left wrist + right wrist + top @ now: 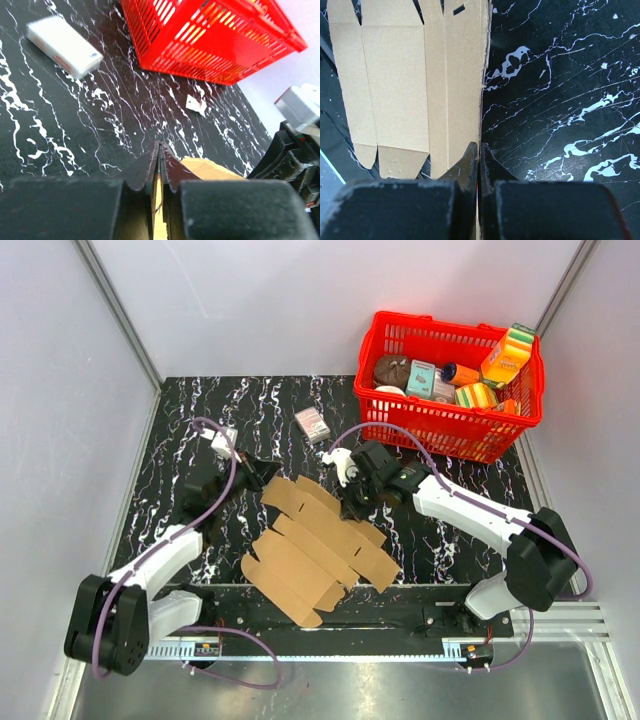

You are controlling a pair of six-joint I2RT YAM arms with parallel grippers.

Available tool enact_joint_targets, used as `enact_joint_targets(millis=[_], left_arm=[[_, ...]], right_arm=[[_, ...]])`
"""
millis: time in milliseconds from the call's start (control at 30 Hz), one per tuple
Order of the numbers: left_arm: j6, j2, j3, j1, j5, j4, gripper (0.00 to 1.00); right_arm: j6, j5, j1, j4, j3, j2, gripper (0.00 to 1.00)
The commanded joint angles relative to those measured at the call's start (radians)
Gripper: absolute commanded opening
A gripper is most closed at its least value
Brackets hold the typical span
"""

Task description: Fold the paper box

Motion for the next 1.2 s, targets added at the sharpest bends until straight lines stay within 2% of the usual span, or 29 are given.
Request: enact_joint_targets(millis=[0,100,567,967,1167], left_arm=[[0.033,0.058,0.067,-0.043,-0.052,-0.008,0.05],[0.042,0.090,0.098,-0.068,-0.089,-0.027,0.00],[0.045,0.210,0.136,-0.105,-0.081,-0.014,0.00],[0.087,0.181,0.104,-0.171,-0.087,-0.043,0.00],[0.102,0.152,0.089,-0.207,-0.133,-0.092,0.00]], right_arm=[[0.008,-0.044,-0.003,0.018,-0.001,-0.020,0.00],[0.013,-0.054,-0.003,0.019,0.000,-0.023,0.00],[0.016,-0.054,-0.003,0.030,-0.009,-0.027,0.00],[0.029,-0.027,-0.003,0.039,-0.003,-0.018,0.00],[0.036,-0.008,-0.004,0.038,-0.001,-0.012,0.00]])
